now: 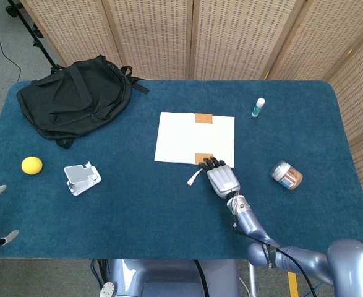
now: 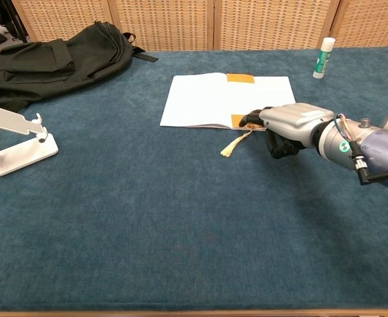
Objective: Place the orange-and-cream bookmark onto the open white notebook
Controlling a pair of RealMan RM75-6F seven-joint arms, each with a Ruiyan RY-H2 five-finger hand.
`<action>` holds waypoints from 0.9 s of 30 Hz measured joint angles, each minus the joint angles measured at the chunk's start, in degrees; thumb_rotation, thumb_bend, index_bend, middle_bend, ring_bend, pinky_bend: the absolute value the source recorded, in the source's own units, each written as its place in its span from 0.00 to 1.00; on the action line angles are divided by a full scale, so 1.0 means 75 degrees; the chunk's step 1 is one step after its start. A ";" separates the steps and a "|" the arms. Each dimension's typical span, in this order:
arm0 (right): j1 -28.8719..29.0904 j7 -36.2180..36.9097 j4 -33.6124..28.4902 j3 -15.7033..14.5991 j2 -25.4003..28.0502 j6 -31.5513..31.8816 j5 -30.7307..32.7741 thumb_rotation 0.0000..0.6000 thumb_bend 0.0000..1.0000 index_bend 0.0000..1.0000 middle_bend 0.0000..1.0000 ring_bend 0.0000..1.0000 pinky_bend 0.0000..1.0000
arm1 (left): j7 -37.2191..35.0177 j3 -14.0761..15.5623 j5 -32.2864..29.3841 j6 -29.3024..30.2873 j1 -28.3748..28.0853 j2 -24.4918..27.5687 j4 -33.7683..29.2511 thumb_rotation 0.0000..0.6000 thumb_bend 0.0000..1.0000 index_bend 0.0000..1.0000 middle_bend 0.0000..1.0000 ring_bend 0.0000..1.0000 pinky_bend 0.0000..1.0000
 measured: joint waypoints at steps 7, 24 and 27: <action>-0.0051 0.0249 -0.0827 0.0171 0.0393 0.0335 -0.0411 1.00 1.00 0.11 0.08 0.00 0.16 | 0.0023 0.0027 0.0052 0.0000 0.0001 -0.0001 -0.0013 1.00 0.00 0.00 0.00 0.00 0.00; -0.1587 0.3317 -0.1883 -0.0398 0.2414 0.3130 -0.4098 1.00 0.00 0.08 0.00 0.00 0.00 | 0.0082 -0.0004 0.0189 0.0472 0.0185 -0.0081 0.0099 1.00 0.00 0.00 0.00 0.00 0.00; -0.2149 0.3656 -0.1635 -0.0658 0.2642 0.3973 -0.4506 1.00 0.00 0.05 0.00 0.00 0.00 | 0.0220 -0.0048 0.0154 0.0620 0.0258 -0.0161 0.0085 1.00 0.00 0.00 0.00 0.00 0.00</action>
